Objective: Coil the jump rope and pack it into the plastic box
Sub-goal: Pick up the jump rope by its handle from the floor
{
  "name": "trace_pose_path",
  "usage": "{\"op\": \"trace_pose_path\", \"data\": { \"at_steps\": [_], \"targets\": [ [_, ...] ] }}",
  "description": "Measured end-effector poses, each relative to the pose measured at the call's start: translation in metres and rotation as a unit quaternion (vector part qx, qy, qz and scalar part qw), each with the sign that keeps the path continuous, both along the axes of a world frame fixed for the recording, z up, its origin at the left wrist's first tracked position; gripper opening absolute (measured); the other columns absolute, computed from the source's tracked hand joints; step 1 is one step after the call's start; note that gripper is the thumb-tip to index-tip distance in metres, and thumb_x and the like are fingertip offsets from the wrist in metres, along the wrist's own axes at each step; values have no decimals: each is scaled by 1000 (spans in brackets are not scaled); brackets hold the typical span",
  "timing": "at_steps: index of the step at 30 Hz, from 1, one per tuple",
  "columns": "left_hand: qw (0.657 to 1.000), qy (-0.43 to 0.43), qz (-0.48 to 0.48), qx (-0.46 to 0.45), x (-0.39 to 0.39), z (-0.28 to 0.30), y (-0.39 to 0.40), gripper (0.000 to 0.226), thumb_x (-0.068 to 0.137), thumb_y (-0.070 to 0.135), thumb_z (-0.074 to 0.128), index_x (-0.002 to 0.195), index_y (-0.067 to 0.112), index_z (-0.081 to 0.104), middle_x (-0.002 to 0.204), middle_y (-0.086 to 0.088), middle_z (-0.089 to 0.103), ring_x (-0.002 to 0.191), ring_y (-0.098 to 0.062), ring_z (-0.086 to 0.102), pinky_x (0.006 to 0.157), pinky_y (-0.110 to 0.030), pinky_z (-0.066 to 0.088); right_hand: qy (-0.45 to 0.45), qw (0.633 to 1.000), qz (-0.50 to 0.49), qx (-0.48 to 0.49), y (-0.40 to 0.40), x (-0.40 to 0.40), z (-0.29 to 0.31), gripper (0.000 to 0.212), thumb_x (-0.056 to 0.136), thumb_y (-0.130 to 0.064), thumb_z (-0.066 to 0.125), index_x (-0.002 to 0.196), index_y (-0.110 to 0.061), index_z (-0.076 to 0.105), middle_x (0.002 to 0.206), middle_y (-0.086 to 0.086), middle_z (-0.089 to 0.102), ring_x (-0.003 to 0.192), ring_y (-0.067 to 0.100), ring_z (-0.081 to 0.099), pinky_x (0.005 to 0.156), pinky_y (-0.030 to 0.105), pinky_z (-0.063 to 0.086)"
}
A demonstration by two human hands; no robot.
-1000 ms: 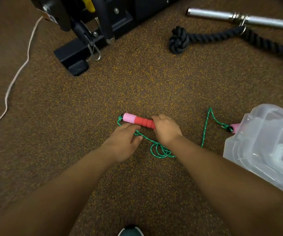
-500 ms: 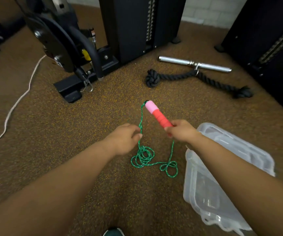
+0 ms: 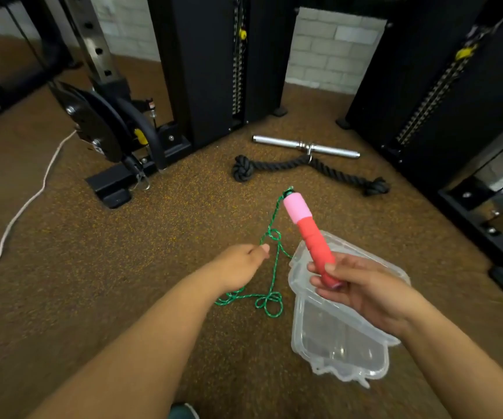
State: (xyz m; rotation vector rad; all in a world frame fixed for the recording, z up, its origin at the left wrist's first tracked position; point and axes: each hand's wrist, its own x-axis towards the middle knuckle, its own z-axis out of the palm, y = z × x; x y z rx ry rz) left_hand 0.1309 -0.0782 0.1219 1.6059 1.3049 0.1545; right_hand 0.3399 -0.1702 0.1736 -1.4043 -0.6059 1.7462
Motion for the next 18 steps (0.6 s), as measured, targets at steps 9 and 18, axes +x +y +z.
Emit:
{"op": "trace_pose_path", "data": {
  "at_steps": [9,18],
  "targets": [
    [922,-249,126,-268,2,13,14,88,92,65,2,111,3,62,118,-19,63,117,-32,56,105,-41,39,51,997,46,16,-2,-15,-8,54,69,-17,76,118,-1,60,112,15,69,87,20,71,81,31,57],
    [831,-381,174,-367,-2,12,23,119,74,86,2,125,-7,55,126,-28,59,118,-37,57,103,-44,42,104,988,112,22,-7,-13,-10,73,54,-24,90,118,-3,62,119,21,66,93,24,71,83,34,58]
  ]
}}
